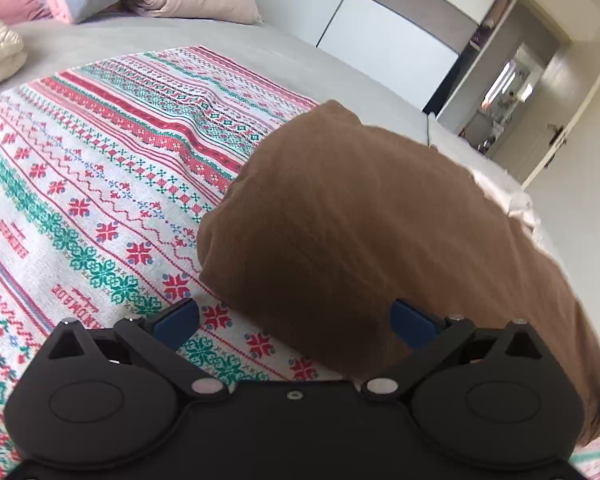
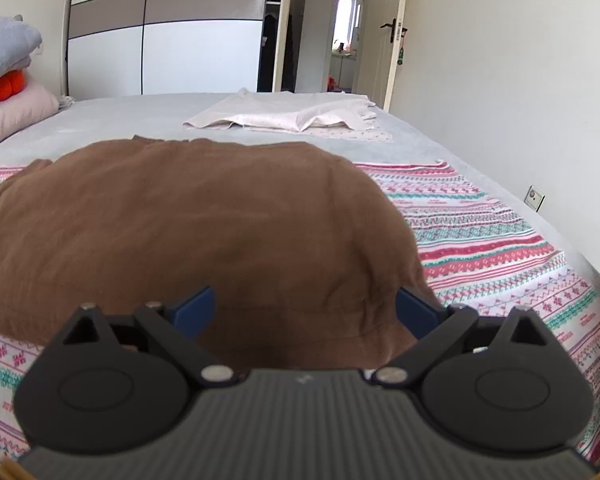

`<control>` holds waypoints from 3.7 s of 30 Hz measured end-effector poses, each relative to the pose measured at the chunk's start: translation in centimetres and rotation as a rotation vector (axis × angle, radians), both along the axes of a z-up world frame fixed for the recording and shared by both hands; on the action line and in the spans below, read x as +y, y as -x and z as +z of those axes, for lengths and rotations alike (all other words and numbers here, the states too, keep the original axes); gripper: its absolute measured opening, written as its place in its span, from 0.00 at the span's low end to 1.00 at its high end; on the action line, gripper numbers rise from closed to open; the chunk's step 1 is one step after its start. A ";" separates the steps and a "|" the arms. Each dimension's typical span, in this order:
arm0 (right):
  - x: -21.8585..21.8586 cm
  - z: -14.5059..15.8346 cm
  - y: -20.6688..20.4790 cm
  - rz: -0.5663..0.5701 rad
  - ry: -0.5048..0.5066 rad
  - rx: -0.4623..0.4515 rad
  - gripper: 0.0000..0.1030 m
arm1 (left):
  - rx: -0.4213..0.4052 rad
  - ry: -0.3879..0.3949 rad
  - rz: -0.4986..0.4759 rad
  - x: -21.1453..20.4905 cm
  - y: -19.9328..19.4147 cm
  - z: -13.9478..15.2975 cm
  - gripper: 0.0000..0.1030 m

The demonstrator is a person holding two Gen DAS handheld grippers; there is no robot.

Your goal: Fold large clothes

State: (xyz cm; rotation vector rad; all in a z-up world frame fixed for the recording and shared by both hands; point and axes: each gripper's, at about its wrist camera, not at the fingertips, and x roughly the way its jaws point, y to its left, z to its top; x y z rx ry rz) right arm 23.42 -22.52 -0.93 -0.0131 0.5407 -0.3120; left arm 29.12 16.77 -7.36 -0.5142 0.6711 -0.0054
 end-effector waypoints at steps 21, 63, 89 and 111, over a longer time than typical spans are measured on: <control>3.9 -0.7 0.3 0.277 -0.183 -0.106 0.96 | -0.172 0.260 0.211 1.7 0.0 -2.3 0.53; -18.4 -4.9 2.4 0.121 -1.345 -0.282 0.54 | -0.478 0.049 -0.659 -32.4 0.4 6.4 0.22; -18.6 -1.2 -1.5 0.104 -1.216 -0.003 1.00 | -0.372 -0.034 -0.732 -20.8 0.8 9.5 0.93; -14.9 1.4 -15.2 0.318 -1.042 0.291 0.46 | -0.114 0.237 -0.416 -13.7 -10.8 2.7 0.96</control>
